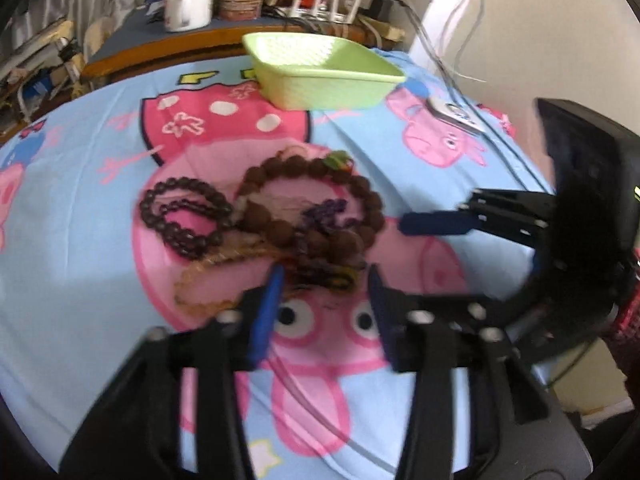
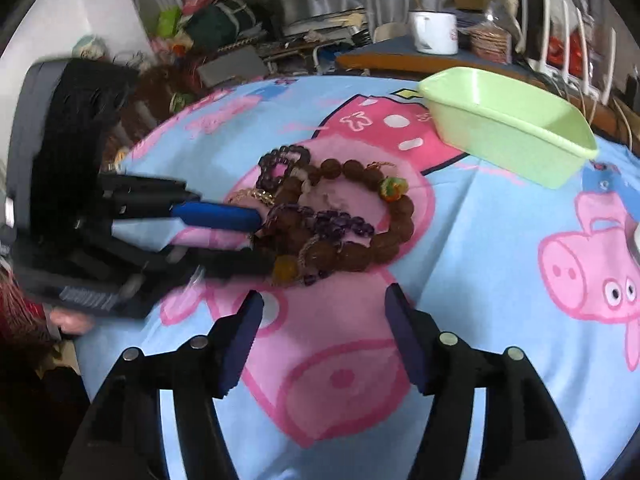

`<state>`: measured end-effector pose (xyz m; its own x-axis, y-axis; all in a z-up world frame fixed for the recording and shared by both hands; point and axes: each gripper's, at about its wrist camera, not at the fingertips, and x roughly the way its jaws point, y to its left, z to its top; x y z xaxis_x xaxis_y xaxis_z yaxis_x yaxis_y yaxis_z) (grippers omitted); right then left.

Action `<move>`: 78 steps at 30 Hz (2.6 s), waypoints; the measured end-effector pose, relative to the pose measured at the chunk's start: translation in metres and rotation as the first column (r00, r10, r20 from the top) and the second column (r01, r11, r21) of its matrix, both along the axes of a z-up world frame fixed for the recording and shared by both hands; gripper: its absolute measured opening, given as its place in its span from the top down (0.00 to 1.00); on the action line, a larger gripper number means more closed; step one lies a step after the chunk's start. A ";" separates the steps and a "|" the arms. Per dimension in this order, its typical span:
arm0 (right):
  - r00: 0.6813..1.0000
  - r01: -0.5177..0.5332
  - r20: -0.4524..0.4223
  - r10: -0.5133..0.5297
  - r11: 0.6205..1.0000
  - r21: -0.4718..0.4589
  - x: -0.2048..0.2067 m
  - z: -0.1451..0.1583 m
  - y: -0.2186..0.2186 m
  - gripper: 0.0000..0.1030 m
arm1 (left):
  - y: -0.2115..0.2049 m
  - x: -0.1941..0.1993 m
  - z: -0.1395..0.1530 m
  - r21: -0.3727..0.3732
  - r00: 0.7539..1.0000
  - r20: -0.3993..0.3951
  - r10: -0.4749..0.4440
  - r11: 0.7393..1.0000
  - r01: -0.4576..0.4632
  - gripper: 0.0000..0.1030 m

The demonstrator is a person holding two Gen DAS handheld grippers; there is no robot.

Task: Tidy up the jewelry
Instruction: 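Move the right tool back to the jewelry pile, then grasp the purple bead strand with the right tool and lift it, then carry the purple strand into the green basket and open the right tool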

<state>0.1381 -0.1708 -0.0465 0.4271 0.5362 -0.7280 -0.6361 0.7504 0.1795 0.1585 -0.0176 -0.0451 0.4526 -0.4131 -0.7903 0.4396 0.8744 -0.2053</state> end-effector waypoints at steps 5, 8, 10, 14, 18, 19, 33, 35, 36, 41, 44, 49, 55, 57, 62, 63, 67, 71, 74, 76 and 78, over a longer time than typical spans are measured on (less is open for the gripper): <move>0.997 0.009 0.078 -0.007 0.999 -0.033 -0.007 0.020 0.003 0.89 | 0.036 0.001 0.020 -0.079 0.998 0.021 0.057 0.995 -0.055 0.97; 0.984 -0.006 0.175 0.014 0.999 -0.051 -0.014 0.032 0.010 0.91 | 0.061 -0.001 0.035 -0.129 0.995 0.030 0.099 0.987 -0.095 0.97; 0.981 -0.034 0.187 0.045 0.997 -0.064 -0.015 0.032 0.019 0.91 | 0.076 -0.005 0.047 -0.148 0.990 0.053 0.129 0.982 -0.120 0.97; 0.988 -0.037 0.144 0.049 0.996 -0.084 0.004 0.030 0.030 0.92 | 0.090 -0.009 0.058 -0.159 0.985 0.074 0.159 0.977 -0.146 0.97; 0.994 -0.010 0.103 0.025 0.989 -0.147 0.032 0.032 0.036 1.00 | 0.079 -0.012 0.046 -0.122 0.989 0.053 0.137 0.984 -0.130 0.96; 0.994 -0.032 0.093 0.050 0.982 -0.187 0.036 0.030 0.040 1.00 | 0.074 -0.013 0.042 -0.115 0.991 0.049 0.127 0.986 -0.120 0.96; 0.985 -0.151 0.048 0.168 0.956 -0.252 0.051 0.011 0.057 1.00 | 0.041 -0.012 0.033 -0.063 0.997 0.068 0.033 0.998 -0.028 0.80; 0.989 -0.130 0.047 0.140 0.977 -0.171 0.044 0.018 0.048 1.00 | 0.035 -0.013 0.034 -0.039 0.996 0.093 0.014 0.999 -0.011 0.72; 0.991 -0.113 0.051 0.120 0.985 -0.127 0.041 0.025 0.041 1.00 | 0.030 -0.013 0.034 -0.024 0.994 0.111 0.002 1.000 0.001 0.66; 0.991 -0.092 0.092 0.094 0.995 -0.026 0.029 0.060 0.026 1.00 | 0.007 -0.005 0.032 0.019 0.988 0.146 -0.056 0.998 0.054 0.59; 0.989 -0.088 0.122 0.084 0.996 0.027 0.022 0.083 0.021 1.00 | -0.003 0.002 0.035 0.013 0.982 0.173 -0.078 0.997 0.077 0.59; 0.984 -0.081 0.166 0.061 0.990 0.119 0.014 0.125 0.007 1.00 | -0.009 0.020 0.049 -0.044 0.976 0.206 -0.065 0.996 0.075 0.59; 0.966 -0.063 0.256 0.018 0.984 0.168 0.016 0.179 -0.002 1.00 | -0.011 0.030 0.083 -0.126 0.962 0.268 -0.060 0.987 0.097 0.59; 0.960 -0.056 0.280 0.005 0.983 0.176 0.020 0.194 -0.005 1.00 | -0.015 0.034 0.096 -0.130 0.954 0.291 -0.064 0.986 0.106 0.59; 0.951 -0.034 0.306 -0.038 0.974 0.226 0.036 0.227 -0.015 1.00 | -0.029 0.042 0.122 -0.110 0.936 0.331 -0.119 0.980 0.164 0.85; 0.951 -0.026 0.306 -0.051 0.970 0.243 0.040 0.234 -0.017 1.00 | -0.030 0.042 0.127 -0.108 0.934 0.336 -0.123 0.980 0.168 0.95; 0.950 0.005 0.297 -0.101 0.952 0.305 0.059 0.255 -0.032 1.00 | -0.032 0.050 0.151 -0.116 0.914 0.387 -0.124 0.977 0.182 0.95; 0.943 0.034 0.303 -0.141 0.943 0.331 0.073 0.268 -0.044 1.00 | -0.032 0.058 0.167 -0.098 0.899 0.423 -0.113 0.981 0.169 0.95; 0.937 0.059 0.308 -0.167 0.941 0.332 0.087 0.272 -0.051 1.00 | -0.036 0.077 0.175 -0.089 0.900 0.425 -0.097 0.985 0.148 0.95; 0.936 0.075 0.303 -0.181 0.940 0.332 0.096 0.272 -0.055 1.00 | -0.040 0.094 0.178 -0.089 0.906 0.415 -0.080 0.988 0.128 0.95; 0.936 0.097 0.290 -0.199 0.938 0.333 0.109 0.268 -0.060 1.00 | -0.044 0.109 0.180 -0.095 0.914 0.401 -0.067 0.989 0.114 0.95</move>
<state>0.2471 -0.2310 0.2217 0.6978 0.6244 -0.3510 -0.5838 0.7797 0.2264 0.2675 -0.0617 0.1346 0.6751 -0.5430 -0.4994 0.5811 0.8084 -0.0934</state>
